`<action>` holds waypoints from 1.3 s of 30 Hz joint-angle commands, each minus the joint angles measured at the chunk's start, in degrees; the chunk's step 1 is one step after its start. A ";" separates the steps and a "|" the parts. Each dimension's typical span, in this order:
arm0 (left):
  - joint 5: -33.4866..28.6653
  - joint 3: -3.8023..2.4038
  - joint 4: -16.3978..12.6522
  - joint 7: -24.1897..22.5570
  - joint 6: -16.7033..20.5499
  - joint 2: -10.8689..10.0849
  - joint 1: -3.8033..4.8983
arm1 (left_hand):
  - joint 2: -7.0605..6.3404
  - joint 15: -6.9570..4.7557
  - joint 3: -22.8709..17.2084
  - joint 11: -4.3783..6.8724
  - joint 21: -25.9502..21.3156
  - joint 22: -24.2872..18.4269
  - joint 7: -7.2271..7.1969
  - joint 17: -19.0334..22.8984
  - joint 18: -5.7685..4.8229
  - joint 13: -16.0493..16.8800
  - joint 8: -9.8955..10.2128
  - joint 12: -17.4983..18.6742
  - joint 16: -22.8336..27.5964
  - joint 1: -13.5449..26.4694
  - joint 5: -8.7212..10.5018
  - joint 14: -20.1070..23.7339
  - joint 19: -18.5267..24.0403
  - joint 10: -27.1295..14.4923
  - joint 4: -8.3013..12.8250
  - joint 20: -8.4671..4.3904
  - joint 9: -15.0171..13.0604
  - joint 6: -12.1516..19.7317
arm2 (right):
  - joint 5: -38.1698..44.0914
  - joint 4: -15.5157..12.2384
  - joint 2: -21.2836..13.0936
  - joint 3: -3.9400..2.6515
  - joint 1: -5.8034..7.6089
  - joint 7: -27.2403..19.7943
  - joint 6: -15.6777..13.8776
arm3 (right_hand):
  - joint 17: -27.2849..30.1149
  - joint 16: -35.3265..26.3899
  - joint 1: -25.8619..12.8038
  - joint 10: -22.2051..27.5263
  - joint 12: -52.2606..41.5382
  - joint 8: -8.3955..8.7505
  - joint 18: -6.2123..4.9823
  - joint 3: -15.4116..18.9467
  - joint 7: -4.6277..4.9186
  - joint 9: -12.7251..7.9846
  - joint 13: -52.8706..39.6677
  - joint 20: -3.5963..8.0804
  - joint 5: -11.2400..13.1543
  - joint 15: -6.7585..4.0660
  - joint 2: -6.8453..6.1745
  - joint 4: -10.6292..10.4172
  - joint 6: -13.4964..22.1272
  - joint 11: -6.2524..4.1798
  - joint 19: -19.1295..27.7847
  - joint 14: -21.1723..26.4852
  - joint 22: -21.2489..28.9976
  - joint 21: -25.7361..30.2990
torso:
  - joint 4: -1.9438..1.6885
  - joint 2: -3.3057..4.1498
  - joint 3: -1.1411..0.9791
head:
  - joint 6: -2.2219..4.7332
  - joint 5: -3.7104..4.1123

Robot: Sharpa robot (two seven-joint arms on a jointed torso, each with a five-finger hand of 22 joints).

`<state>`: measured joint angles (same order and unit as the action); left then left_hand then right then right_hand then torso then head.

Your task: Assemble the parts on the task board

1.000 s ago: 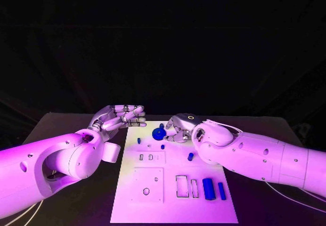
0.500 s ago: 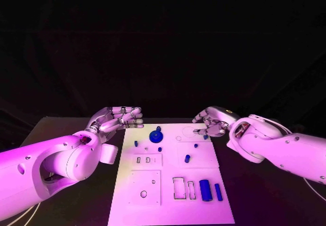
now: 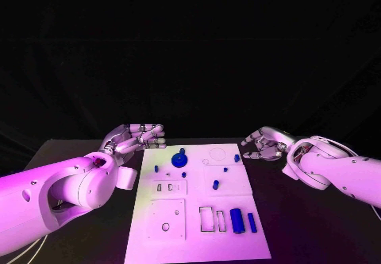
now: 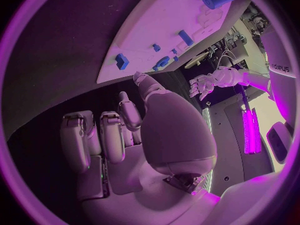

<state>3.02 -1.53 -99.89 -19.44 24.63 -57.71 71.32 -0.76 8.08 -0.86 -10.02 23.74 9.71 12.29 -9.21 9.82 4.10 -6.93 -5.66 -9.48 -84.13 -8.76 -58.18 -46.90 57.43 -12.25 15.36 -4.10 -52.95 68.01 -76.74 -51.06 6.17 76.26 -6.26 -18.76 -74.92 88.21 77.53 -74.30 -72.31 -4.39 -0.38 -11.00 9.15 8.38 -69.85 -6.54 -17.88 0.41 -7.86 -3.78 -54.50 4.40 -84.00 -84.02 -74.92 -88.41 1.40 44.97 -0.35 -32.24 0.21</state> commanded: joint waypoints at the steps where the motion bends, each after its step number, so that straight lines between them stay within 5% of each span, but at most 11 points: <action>1: -0.12 -0.01 0.03 -0.57 -1.07 0.21 0.03 | -0.11 -0.06 0.11 -0.08 0.37 0.07 0.20 -0.05 0.60 -0.06 0.27 0.32 0.39 -0.52 -0.18 0.35 0.29 -0.25 0.30 0.02 0.05 0.31 | -1.17 1.34 0.85 0.01 -0.46 -1.48 1.26 | -11.18 -0.19 0.52 0.34 0.24 0.21 -0.29 -0.14 0.18 -0.06 -0.04 0.13 -0.37 -0.21 0.02 0.34 0.21 -0.03 -4.14 -4.99 -13.15 0.37 | -0.15 0.03 -0.05 | -0.12 0.04; 12: -0.12 0.01 0.29 -0.57 -1.09 0.31 0.01 | -0.11 -0.06 0.11 -0.08 0.37 0.07 0.20 -0.05 0.60 -0.06 0.27 0.32 0.39 -0.52 -0.18 0.35 0.29 -0.25 0.30 0.02 0.05 0.31 | 0.00 5.09 4.14 0.03 -2.44 -0.52 0.65 | -11.38 -0.09 0.80 0.04 -0.05 0.15 -0.25 -0.40 0.20 -0.02 -0.34 0.09 -0.80 -0.18 0.25 0.51 -0.01 -0.02 -4.27 -5.05 -13.29 0.24 | -0.15 0.06 -0.09 | -0.66 -0.20; 39: -0.12 0.02 0.30 -0.44 -1.05 0.17 0.01 | -0.04 -0.07 0.07 -0.06 0.41 0.09 0.20 -0.09 0.61 -0.05 0.30 0.36 0.41 -0.62 -0.19 0.31 0.33 -0.22 0.36 0.02 0.04 0.28 | 0.69 8.17 7.17 0.03 -3.76 -0.11 1.34 | -11.80 0.13 0.98 -1.12 -1.15 -1.22 -0.04 -1.90 -0.37 0.53 -1.41 0.30 -0.62 -0.53 1.58 0.85 -3.13 -0.51 -4.88 -5.16 -13.92 -0.38 | -0.07 0.02 -0.09 | -1.14 -0.61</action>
<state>3.01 -1.48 -99.50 -19.42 24.51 -57.59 71.29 -0.76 8.08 -0.86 -10.01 23.96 9.70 12.29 -9.25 9.82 4.10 -6.93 -5.66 -9.26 -84.13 -8.76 -58.18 -46.90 57.43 -12.25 15.36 -4.10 -52.95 67.80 -68.64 -43.98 6.19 72.59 -6.49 -18.36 -74.91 88.21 78.43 -74.83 -73.25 -5.29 -0.38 -12.67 8.70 8.86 -71.21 -6.54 -18.51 0.41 -6.96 -2.93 -57.21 3.88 -84.00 -84.02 -74.90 -88.41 1.28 44.96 -0.41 -33.31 -0.23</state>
